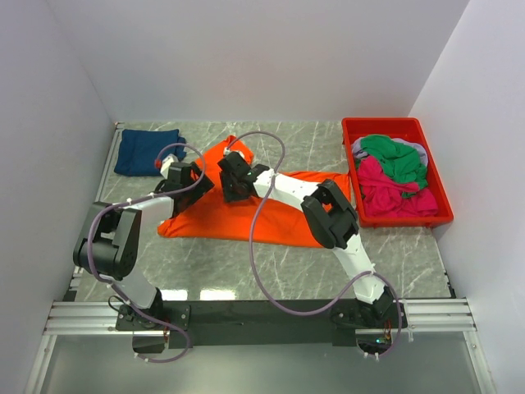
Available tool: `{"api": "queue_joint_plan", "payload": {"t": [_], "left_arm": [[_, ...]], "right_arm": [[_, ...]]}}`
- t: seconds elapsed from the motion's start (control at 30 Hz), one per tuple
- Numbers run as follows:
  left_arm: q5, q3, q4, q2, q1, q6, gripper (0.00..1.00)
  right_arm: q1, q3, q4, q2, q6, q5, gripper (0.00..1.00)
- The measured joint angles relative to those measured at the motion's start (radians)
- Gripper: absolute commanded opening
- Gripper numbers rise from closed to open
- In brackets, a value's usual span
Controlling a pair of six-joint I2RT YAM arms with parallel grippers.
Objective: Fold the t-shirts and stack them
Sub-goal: Fold the tshirt
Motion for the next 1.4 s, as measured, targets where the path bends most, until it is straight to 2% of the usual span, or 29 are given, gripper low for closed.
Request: {"api": "queue_joint_plan", "payload": {"t": [0.27, 0.37, 0.7, 1.4], "left_arm": [[0.019, -0.01, 0.023, 0.0, 0.019, -0.001, 0.99], [0.026, -0.014, 0.027, 0.0, 0.024, 0.0, 0.99], [0.045, -0.021, 0.043, 0.0, 0.039, 0.0, 0.99], [0.107, -0.037, 0.1, 0.012, 0.095, -0.001, 0.99]], "right_arm": [[-0.013, 0.039, 0.01, 0.035, 0.014, -0.001, 0.38], [-0.016, 0.047, 0.02, 0.043, 0.018, 0.0, 0.33], [-0.019, 0.055, 0.023, 0.053, 0.029, 0.003, 0.0], [-0.029, -0.047, 0.066, -0.012, 0.045, 0.08, 0.0]]}}
